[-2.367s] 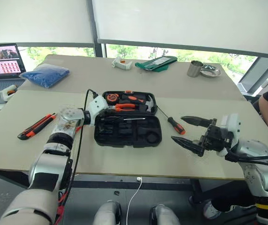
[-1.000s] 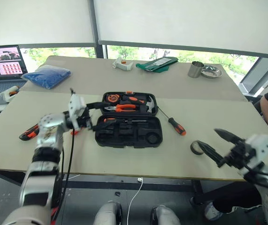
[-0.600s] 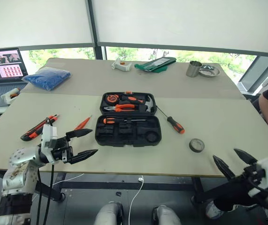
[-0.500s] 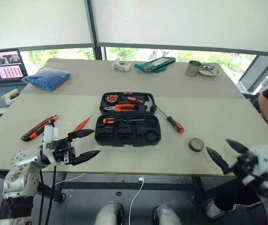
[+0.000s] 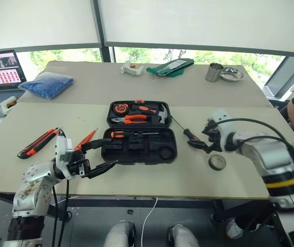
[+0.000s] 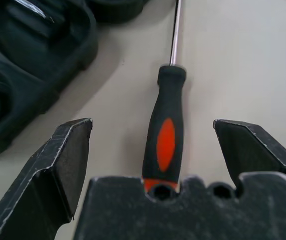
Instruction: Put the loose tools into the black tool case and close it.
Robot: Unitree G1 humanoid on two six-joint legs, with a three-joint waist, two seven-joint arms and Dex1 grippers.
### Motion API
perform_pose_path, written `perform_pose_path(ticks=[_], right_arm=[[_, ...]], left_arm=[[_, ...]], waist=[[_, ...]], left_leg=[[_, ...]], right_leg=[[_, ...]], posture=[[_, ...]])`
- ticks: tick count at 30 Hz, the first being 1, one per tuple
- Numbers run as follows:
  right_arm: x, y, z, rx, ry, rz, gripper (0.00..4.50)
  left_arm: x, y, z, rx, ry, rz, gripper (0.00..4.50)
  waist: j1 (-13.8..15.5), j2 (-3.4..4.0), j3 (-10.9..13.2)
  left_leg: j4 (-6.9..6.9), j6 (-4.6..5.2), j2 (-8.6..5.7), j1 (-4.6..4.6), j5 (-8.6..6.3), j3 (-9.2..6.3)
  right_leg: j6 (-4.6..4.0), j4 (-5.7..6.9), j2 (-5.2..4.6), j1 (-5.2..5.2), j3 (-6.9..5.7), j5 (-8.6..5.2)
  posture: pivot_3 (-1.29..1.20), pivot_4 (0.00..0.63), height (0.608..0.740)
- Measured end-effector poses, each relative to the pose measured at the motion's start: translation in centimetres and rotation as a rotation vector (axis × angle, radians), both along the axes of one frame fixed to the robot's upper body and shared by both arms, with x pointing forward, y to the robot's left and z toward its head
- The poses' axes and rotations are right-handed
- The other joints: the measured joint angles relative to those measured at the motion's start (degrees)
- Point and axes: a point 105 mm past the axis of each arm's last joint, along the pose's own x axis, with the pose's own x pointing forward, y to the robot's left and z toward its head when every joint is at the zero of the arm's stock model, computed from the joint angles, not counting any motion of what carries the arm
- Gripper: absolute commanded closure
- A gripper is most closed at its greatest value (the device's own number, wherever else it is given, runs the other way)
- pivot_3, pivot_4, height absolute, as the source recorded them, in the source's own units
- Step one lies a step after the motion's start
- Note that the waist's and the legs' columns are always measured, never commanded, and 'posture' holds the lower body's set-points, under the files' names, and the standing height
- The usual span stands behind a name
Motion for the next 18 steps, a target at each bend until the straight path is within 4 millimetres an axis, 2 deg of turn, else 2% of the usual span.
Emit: perform_pose_path(ticks=[1,5,10,12,18], right_arm=[[0.3,0.0,-0.5,0.002,0.023,-0.007,0.00],[1.0,0.2,-1.5,-0.013,0.043,-0.016,0.98],[1.4,0.4,-1.5,-0.016,0.012,-0.024,2.80],[1.5,0.0,-1.4,0.005,-0.011,-0.062,3.40],[-0.5,-1.4,-2.2,0.119,-0.108,-0.203,3.49]], left_arm=[[0.1,0.0,0.1,-0.002,-0.003,0.007,0.04],[0.4,-0.1,0.6,-0.002,-0.021,0.011,0.00],[0.3,-0.2,0.7,0.005,-0.026,0.001,0.00],[0.2,-0.4,0.7,0.007,-0.026,-0.007,0.00],[1.2,-0.9,1.6,-0.065,-0.031,0.035,0.00]], waist=[[-0.02,0.00,0.00],[-0.19,0.00,0.00],[-0.31,0.01,0.00],[-0.19,0.01,0.00],[0.07,0.01,0.00]], left_leg=[[0.03,0.01,0.01,0.00,-0.01,0.00],[0.19,-0.46,0.08,0.01,-0.22,-0.01],[0.25,-0.57,0.15,0.02,-0.16,-0.01],[0.28,-0.58,0.15,0.01,-0.15,-0.01],[0.29,-0.59,0.14,-0.04,-0.15,0.01]], right_leg=[[0.01,0.00,0.01,0.00,0.00,0.00],[0.11,0.07,0.05,0.01,-0.02,0.06],[0.16,0.09,0.07,-0.01,-0.03,0.01],[0.14,0.09,0.07,0.00,-0.03,0.02],[0.36,0.07,0.07,-0.01,0.02,0.16]], posture=[[0.00,0.150,0.740],[0.00,0.150,0.740],[0.00,0.150,0.740],[0.00,0.150,0.740],[0.00,0.150,0.740]])
